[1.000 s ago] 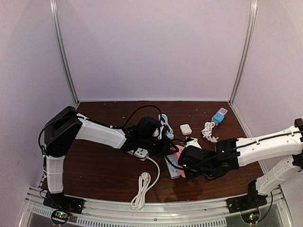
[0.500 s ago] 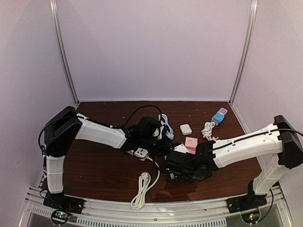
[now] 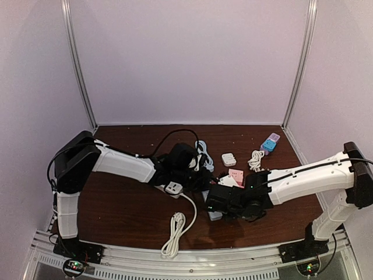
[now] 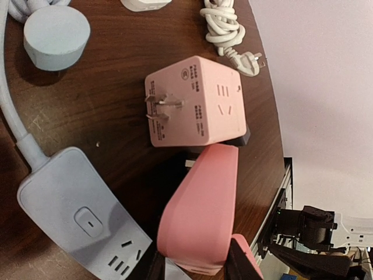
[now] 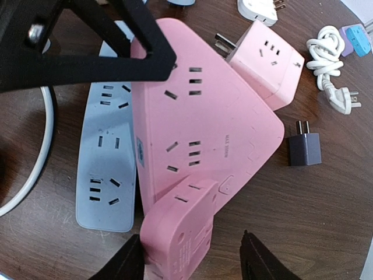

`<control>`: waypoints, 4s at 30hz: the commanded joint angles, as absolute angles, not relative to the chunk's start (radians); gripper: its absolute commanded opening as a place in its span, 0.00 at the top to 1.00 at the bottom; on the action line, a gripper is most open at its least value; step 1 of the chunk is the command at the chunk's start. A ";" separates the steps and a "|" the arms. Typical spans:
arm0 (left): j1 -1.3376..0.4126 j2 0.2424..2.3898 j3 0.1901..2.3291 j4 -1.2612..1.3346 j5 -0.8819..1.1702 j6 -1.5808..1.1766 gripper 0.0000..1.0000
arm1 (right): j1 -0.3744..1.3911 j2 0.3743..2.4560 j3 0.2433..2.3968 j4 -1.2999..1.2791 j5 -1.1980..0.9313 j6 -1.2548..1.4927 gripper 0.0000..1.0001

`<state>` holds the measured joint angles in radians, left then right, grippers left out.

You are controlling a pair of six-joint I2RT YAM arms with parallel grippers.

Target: Pull the plug off the socket

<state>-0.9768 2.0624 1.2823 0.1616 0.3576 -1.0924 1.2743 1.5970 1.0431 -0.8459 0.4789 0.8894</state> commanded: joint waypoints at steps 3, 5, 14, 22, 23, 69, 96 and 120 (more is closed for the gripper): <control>-0.962 2.088 1.277 0.037 0.297 -1.059 1.00 | 1.272 1.532 1.026 -0.898 0.530 0.900 0.49; -0.961 2.089 1.278 0.038 0.298 -1.059 1.00 | 1.268 1.521 1.006 -0.866 0.507 0.887 0.50; -0.961 2.091 1.276 0.042 0.301 -1.059 1.00 | 1.221 1.442 0.900 -0.694 0.431 0.837 0.53; -0.962 2.092 1.271 0.052 0.304 -1.060 1.00 | 1.193 1.371 0.796 -0.485 0.348 0.755 0.58; -0.962 2.094 1.272 0.053 0.304 -1.060 1.00 | 1.188 1.364 0.786 -0.472 0.345 0.752 0.59; -0.967 2.194 1.334 -0.107 0.198 -0.947 1.00 | 1.161 1.224 0.842 -0.613 0.337 0.666 0.98; -1.002 1.823 1.357 0.006 0.140 -0.812 1.00 | 0.802 1.020 0.744 -0.581 0.179 0.785 0.99; -0.669 1.406 1.121 -0.698 -0.664 -0.600 1.00 | 0.788 1.212 0.502 -0.054 -0.122 0.874 0.97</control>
